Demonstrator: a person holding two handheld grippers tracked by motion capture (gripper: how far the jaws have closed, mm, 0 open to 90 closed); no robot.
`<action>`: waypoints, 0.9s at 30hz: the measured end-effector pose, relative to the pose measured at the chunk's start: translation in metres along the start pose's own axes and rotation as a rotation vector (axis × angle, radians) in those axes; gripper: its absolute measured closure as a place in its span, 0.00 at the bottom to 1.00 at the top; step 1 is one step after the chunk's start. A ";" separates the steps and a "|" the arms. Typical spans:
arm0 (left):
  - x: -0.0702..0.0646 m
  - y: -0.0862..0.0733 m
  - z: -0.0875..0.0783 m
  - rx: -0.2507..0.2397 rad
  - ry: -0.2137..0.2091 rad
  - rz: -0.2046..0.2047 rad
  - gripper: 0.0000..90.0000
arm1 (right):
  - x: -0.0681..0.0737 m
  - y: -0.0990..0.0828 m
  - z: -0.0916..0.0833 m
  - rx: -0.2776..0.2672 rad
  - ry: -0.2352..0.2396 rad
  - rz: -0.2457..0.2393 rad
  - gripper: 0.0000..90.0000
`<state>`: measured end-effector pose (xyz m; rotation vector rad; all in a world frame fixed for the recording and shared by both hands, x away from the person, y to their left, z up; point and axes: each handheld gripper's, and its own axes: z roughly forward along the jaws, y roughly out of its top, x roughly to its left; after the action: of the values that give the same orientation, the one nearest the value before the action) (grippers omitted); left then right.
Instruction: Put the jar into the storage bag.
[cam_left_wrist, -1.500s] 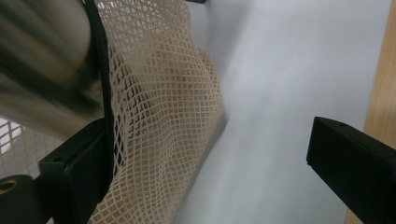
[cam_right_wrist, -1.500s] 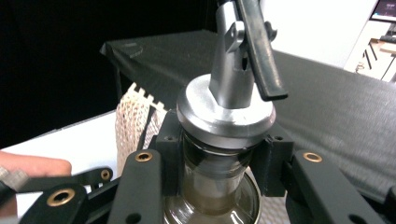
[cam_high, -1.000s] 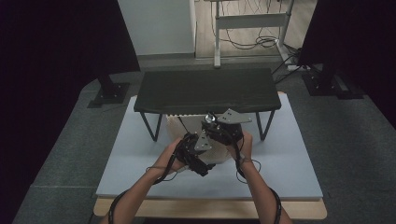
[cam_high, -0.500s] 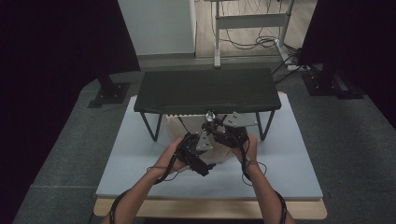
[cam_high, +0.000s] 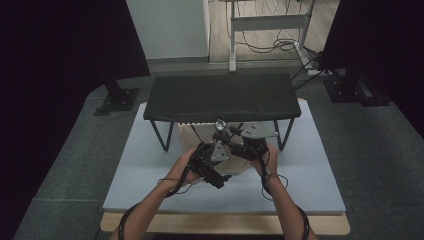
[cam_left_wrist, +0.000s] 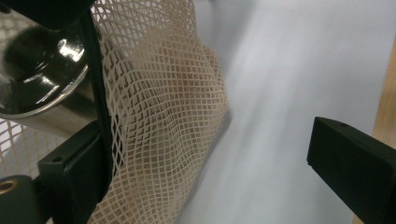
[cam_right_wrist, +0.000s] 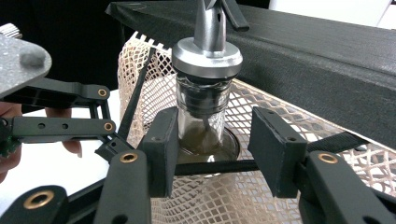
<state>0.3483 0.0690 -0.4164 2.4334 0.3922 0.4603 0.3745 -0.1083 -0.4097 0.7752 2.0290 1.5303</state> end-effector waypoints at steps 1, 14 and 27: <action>0.000 0.000 0.000 -0.001 -0.001 -0.001 0.04 | 0.000 0.000 0.000 0.000 0.002 -0.002 0.56; 0.006 -0.007 -0.001 -0.071 0.019 -0.055 0.04 | -0.001 -0.018 -0.019 -0.030 -0.086 0.017 0.18; 0.016 -0.029 -0.022 -0.207 0.102 -0.149 0.08 | -0.011 -0.046 -0.054 -0.056 -0.100 0.068 0.18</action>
<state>0.3489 0.1089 -0.4147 2.1696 0.5378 0.5334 0.3392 -0.1637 -0.4394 0.8884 1.8972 1.5468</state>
